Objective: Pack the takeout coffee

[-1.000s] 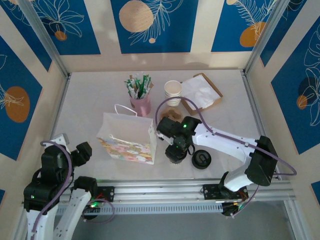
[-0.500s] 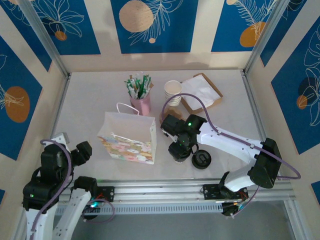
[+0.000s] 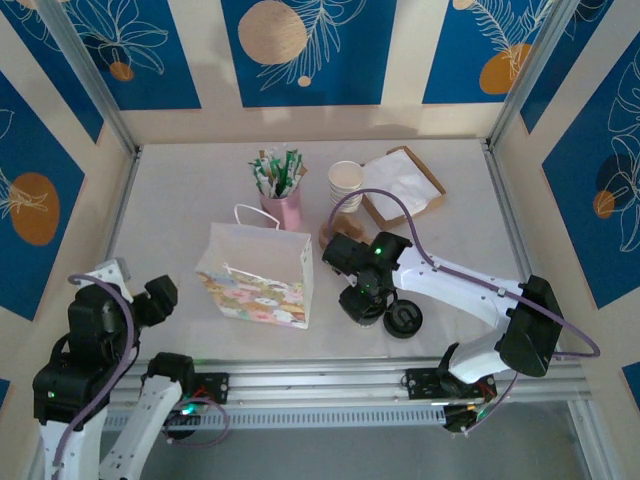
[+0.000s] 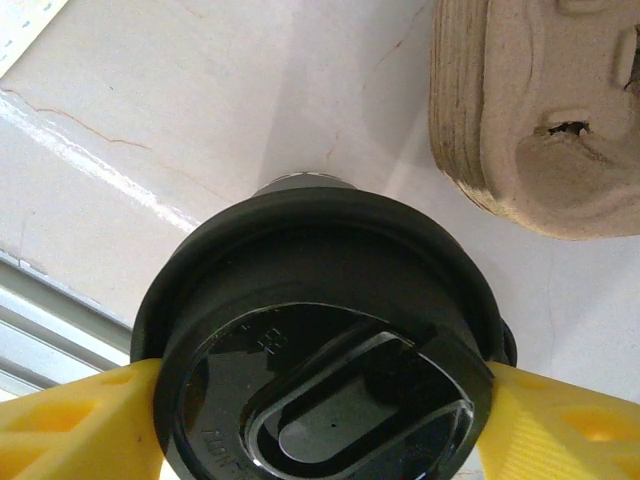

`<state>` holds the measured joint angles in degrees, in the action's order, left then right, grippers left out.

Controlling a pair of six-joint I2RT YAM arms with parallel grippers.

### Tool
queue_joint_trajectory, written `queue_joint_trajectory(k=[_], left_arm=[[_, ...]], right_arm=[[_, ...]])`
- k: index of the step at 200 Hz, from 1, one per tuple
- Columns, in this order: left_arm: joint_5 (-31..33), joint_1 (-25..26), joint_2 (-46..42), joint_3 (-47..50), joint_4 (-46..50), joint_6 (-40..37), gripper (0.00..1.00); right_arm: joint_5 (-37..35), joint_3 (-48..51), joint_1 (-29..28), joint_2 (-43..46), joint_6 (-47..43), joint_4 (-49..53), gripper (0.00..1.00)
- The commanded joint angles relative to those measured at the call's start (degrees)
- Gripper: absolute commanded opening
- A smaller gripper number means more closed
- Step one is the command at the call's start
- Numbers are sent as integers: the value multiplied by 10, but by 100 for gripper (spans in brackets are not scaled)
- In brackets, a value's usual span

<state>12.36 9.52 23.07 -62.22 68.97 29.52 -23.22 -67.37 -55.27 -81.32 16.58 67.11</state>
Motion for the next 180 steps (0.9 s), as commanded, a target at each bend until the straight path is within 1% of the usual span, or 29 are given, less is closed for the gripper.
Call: queue_joint_trajectory(k=[1,21,79,94,130,180], left_arm=[[12,3,10,-25,22,5,76],[9,3,12,-33,25,7,76],[0,4,16,-32,29,12,75],[0,3,16,-31,30,12,75],[0,3,14,-26,32,12,75],[-4,3,15,-20,28,17,75]], right_arm=[[1,4,-1,9,12,7,80],[8,4,-1,16,14,4,85],[12,-7,2,28,19,6,87],[14,-8,2,32,19,1,85],[12,2,1,25,21,-3,78],[21,14,-1,17,47,-7,77]])
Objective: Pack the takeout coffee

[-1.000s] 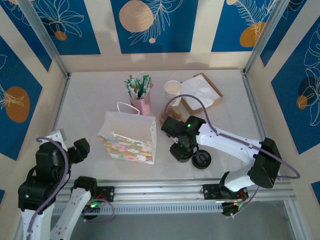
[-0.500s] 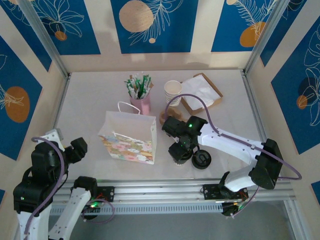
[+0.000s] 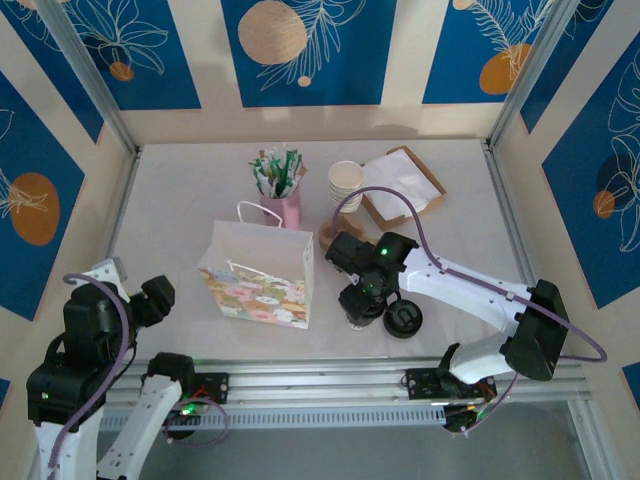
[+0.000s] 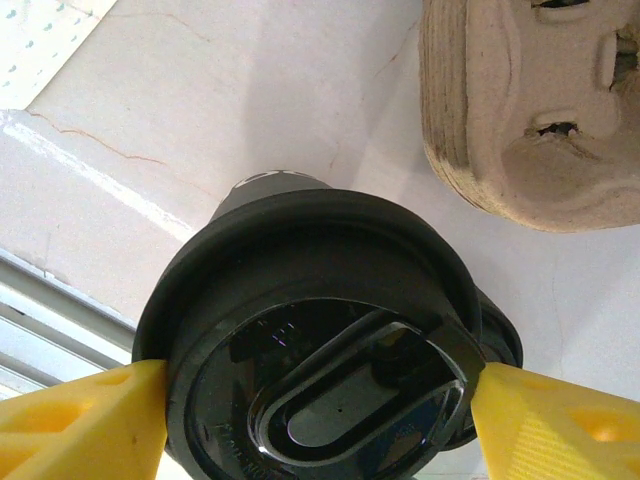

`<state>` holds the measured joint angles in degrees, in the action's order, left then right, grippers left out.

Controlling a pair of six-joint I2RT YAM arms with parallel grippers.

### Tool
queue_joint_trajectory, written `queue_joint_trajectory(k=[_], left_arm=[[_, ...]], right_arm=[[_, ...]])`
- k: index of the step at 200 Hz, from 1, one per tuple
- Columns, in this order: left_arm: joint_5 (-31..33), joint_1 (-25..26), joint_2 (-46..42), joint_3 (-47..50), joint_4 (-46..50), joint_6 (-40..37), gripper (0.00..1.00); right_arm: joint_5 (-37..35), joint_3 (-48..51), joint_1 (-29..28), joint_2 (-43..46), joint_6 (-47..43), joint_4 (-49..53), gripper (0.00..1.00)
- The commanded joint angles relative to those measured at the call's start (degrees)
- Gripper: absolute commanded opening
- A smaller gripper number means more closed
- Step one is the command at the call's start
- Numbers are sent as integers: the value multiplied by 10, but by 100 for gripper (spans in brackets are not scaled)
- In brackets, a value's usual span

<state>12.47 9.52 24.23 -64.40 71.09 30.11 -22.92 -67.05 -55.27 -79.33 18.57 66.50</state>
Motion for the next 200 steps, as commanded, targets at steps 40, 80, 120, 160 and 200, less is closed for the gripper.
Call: queue_joint_trajectory(k=[40,80,120,160,200], left_arm=[[-9,3,4,3,3,13,75],[-13,3,3,8,3,15,74],[-15,3,1,7,5,15,74],[-17,3,-1,9,7,18,74],[-20,3,-1,11,7,19,74]], right_arm=[[43,7,0,-16,64,9,77],[27,-2,-14,-40,111,30,74],[9,-22,-20,-62,147,47,69],[11,-34,-16,-59,182,46,73],[8,-41,-10,-59,211,44,67]])
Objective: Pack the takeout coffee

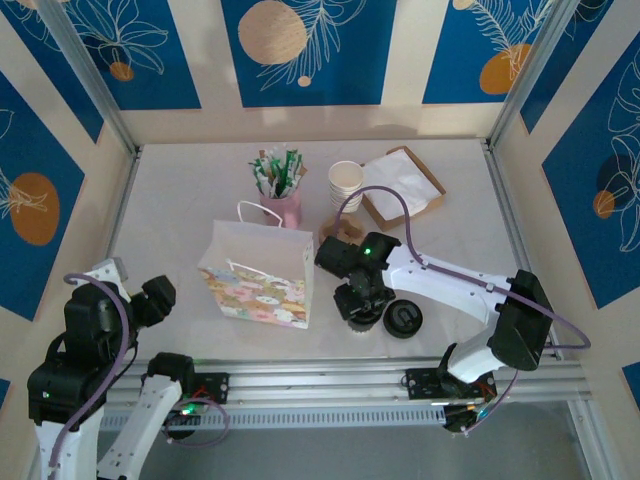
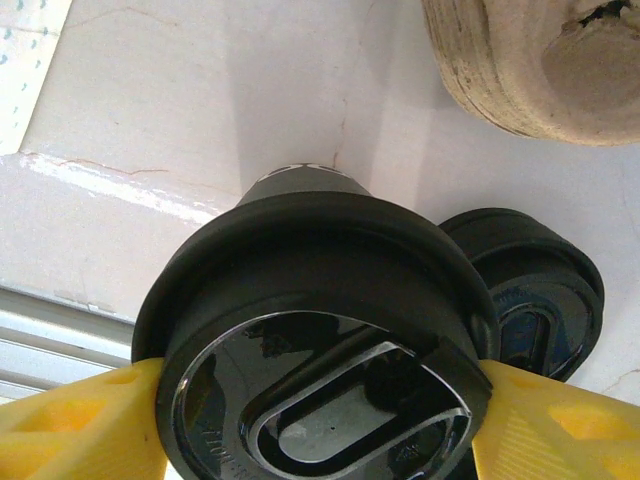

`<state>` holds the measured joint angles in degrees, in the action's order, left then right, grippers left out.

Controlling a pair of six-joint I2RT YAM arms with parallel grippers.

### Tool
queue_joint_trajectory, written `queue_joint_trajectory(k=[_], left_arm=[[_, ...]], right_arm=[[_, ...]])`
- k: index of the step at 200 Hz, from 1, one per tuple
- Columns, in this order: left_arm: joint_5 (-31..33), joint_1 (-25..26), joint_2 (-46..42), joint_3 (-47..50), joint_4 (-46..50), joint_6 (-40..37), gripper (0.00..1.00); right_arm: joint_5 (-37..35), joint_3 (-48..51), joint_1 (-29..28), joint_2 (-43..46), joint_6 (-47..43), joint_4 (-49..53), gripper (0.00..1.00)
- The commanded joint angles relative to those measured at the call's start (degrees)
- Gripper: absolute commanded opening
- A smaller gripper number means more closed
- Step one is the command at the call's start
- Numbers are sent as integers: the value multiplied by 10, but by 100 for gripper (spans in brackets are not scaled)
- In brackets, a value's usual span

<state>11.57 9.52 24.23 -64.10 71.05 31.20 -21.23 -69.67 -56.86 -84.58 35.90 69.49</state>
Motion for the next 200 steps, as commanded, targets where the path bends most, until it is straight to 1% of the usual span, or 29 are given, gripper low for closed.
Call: queue_joint_trajectory(k=[1,12,18,28,37,95,110,118,135,153,200], left_arm=[[-11,3,-1,8,8,9,74],[-14,3,-1,11,6,9,74],[-14,3,-1,12,6,9,74],[-15,3,-1,13,6,10,74],[-14,3,-1,13,5,10,73],[-13,3,-4,21,3,11,73],[-13,3,-4,24,3,11,73],[-13,4,-4,25,2,11,73],[-12,3,-4,25,2,10,73],[-11,3,-5,24,3,10,73],[-9,3,-5,21,5,8,73]], right_arm=[[-9,-14,6,-7,38,14,67],[-9,-15,7,-5,41,11,68],[-7,-16,8,-4,41,11,71],[-7,-17,10,-3,44,12,85],[-7,-18,11,-1,44,13,88],[3,-16,19,18,51,5,88],[-3,-18,20,17,52,10,83],[-5,-19,20,18,52,12,83],[-5,-22,21,19,51,13,86],[-9,-30,20,20,50,20,91],[-14,-51,22,35,43,37,92]])
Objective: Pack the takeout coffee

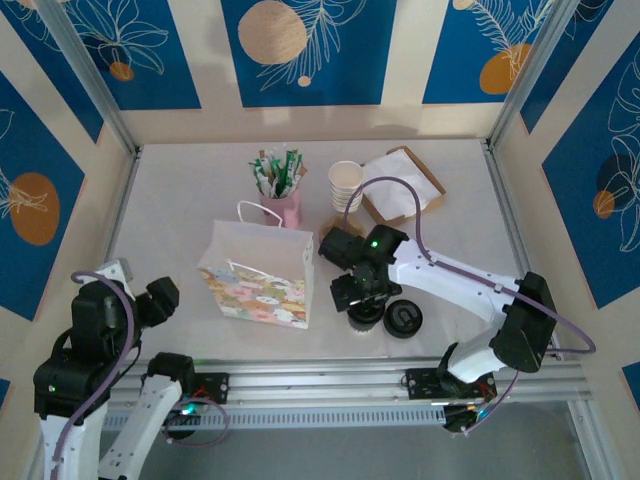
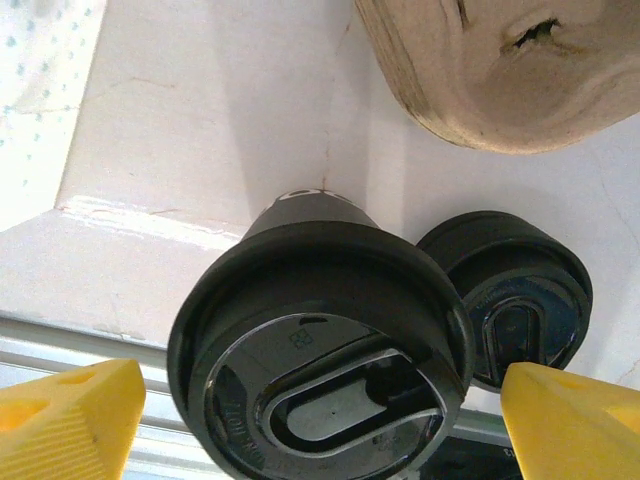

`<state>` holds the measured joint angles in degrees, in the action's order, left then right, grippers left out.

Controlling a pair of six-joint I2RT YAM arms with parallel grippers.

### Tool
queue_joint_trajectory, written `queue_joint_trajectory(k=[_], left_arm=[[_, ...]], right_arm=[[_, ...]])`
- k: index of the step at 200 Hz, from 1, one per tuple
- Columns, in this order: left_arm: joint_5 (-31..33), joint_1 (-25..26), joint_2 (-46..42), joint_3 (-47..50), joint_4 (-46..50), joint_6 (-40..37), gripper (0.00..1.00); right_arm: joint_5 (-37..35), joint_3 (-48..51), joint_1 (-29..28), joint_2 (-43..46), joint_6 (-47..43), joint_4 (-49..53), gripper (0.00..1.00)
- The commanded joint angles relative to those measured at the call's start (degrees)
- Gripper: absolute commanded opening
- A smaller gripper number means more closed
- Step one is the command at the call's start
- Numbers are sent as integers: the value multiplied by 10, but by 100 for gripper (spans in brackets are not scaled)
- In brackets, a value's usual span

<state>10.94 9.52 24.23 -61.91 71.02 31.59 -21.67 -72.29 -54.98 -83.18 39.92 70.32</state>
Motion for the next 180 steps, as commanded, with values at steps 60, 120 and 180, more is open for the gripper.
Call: queue_joint_trajectory(k=[60,120,180], left_arm=[[-11,3,2,-7,-3,-9,73],[-39,4,4,-30,10,-26,75],[-52,3,26,-57,51,-25,75]], right_arm=[[-23,-62,22,84,-189,-35,83],[146,-110,198,18,-429,-100,74],[160,-103,260,-103,-486,-146,65]])
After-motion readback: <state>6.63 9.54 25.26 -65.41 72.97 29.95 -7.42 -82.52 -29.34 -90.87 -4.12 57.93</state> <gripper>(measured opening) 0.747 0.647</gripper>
